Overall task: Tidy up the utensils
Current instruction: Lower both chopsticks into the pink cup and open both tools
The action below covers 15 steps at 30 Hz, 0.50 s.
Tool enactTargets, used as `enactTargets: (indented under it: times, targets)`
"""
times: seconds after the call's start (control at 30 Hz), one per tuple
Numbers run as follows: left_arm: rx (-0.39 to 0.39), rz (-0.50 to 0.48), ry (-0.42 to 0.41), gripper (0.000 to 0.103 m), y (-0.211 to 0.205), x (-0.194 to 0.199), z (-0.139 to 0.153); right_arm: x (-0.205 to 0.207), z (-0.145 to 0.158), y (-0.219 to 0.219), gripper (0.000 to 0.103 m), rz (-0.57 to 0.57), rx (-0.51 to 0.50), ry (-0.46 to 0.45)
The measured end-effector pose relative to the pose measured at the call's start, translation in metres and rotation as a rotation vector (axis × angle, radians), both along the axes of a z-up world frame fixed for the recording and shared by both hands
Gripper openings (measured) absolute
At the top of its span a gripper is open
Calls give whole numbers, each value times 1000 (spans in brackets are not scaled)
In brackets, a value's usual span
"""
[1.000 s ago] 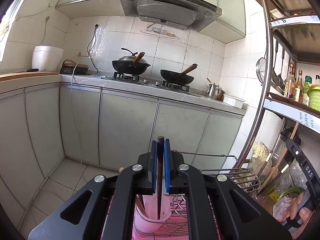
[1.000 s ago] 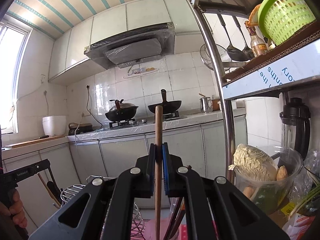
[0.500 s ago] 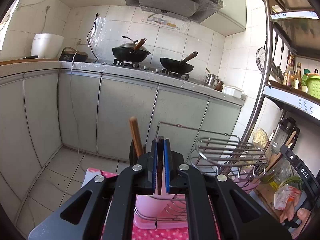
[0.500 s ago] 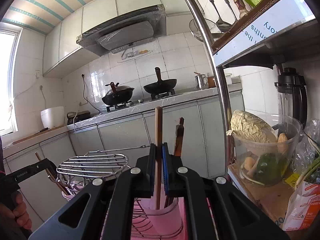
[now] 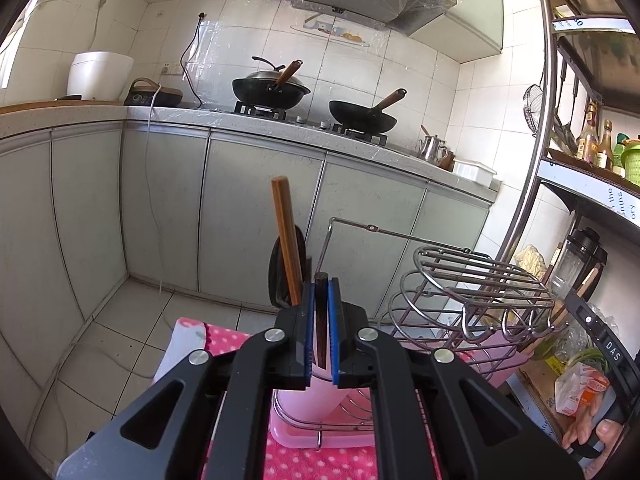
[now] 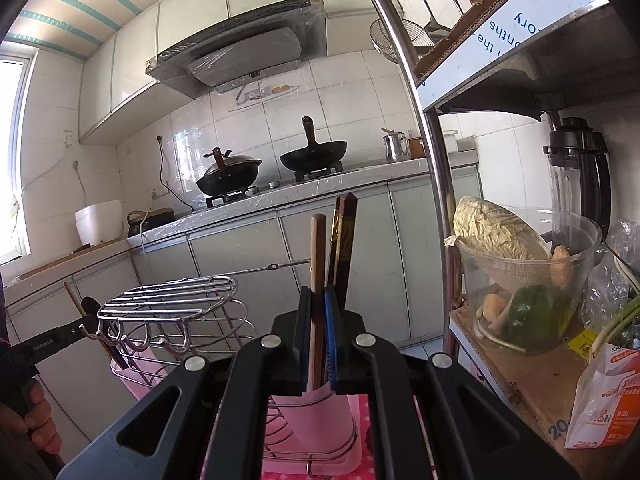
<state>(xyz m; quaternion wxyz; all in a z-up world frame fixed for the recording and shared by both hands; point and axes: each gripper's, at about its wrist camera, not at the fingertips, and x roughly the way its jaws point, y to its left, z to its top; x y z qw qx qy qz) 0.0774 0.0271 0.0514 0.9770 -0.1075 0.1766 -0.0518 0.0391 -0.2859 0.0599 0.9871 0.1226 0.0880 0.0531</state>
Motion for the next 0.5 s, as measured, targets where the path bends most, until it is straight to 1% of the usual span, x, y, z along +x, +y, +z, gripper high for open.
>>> enactTargets:
  times: [0.1, 0.17, 0.33, 0.37, 0.4, 0.43, 0.47, 0.5]
  targets:
    - [-17, -4, 22, 6, 2, 2, -4, -1, 0, 0, 6, 2, 3, 5]
    - [-17, 5, 21, 6, 2, 0, -6, 0, -2, -1, 7, 7, 9, 18]
    - [-29, 9, 30, 6, 4, -2, -6, -1, -6, -2, 12, 14, 16, 42]
    - [-27, 9, 31, 6, 4, -2, -5, -2, -6, -2, 17, 13, 20, 47]
    - [-23, 9, 33, 7, 3, -3, -5, -2, -7, -2, 27, 12, 21, 52]
    - [-20, 9, 36, 7, 2, -4, -6, -3, -7, -3, 32, 14, 25, 53]
    - [-16, 9, 38, 8, 2, -4, -5, -5, -7, -4, 35, 13, 28, 52]
    - [-13, 7, 38, 10, 1, -5, -5, -5, -7, -4, 35, 12, 28, 54]
